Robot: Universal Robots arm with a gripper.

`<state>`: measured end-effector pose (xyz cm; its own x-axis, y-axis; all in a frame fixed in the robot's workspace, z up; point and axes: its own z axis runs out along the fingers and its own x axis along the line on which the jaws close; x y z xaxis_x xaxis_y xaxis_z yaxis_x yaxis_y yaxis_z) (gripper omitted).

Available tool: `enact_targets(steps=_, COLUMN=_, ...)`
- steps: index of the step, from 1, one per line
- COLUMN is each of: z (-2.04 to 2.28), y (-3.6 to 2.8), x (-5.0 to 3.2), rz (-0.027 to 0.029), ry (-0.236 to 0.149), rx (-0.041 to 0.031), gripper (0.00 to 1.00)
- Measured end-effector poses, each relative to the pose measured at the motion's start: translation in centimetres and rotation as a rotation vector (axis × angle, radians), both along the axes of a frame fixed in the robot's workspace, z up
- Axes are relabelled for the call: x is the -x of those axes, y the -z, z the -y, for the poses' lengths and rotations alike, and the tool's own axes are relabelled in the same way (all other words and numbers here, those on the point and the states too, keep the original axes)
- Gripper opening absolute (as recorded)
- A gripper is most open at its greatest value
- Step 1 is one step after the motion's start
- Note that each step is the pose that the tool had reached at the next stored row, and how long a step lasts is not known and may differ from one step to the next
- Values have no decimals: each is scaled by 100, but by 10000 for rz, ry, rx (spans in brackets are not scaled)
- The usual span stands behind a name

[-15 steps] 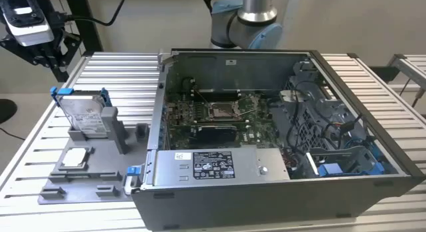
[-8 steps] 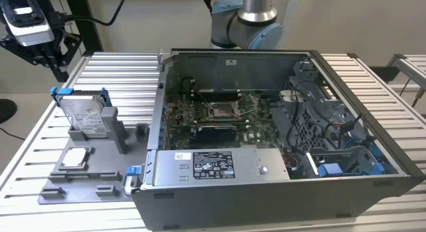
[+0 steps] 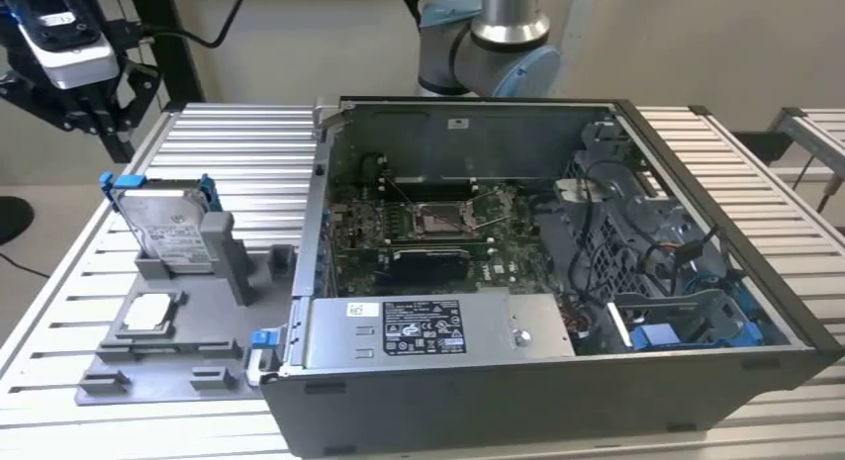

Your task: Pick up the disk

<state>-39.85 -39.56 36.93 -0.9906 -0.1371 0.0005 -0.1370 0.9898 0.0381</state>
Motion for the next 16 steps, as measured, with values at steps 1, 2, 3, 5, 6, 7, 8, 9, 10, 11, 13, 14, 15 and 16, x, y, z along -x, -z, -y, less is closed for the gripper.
enact_targets(steps=1, z=0, y=0, x=3, rz=0, ry=-149, rx=1, gripper=0)
enact_targets(steps=2, z=0, y=0, x=5, rz=0, ry=-298, rx=1, gripper=0)
enact_targets(steps=3, z=0, y=0, x=7, rz=0, ry=-456, rx=2, gripper=0)
enact_targets(steps=5, z=0, y=0, x=10, rz=-1, ry=-780, rx=2, gripper=0)
enact_targets(steps=6, z=0, y=0, x=11, rz=-1, ry=-953, rx=2, gripper=0)
enact_targets(steps=7, z=0, y=0, x=12, rz=-2, ry=-1131, rx=2, gripper=0)
enact_targets(steps=8, z=0, y=1, x=12, rz=-1, ry=-1310, rx=2, gripper=0)
enact_targets(steps=9, z=0, y=2, x=12, rz=0, ry=-1496, rx=2, gripper=0)
enact_targets(steps=10, z=0, y=3, x=13, rz=0, ry=-1674, rx=2, gripper=0)
enact_targets(steps=11, z=0, y=4, x=13, rz=0, ry=-1861, rx=2, gripper=0)
enact_targets(steps=13, z=0, y=4, x=13, rz=0, ry=-2225, rx=2, gripper=0)
enact_targets(steps=14, z=0, y=4, x=13, rz=1, ry=-2405, rx=1, gripper=0)
enact_targets(steps=15, z=0, y=4, x=13, rz=0, ry=-2591, rx=2, gripper=0)
enact_targets(steps=16, z=0, y=4, x=13, rz=0, ry=-2777, rx=2, gripper=0)
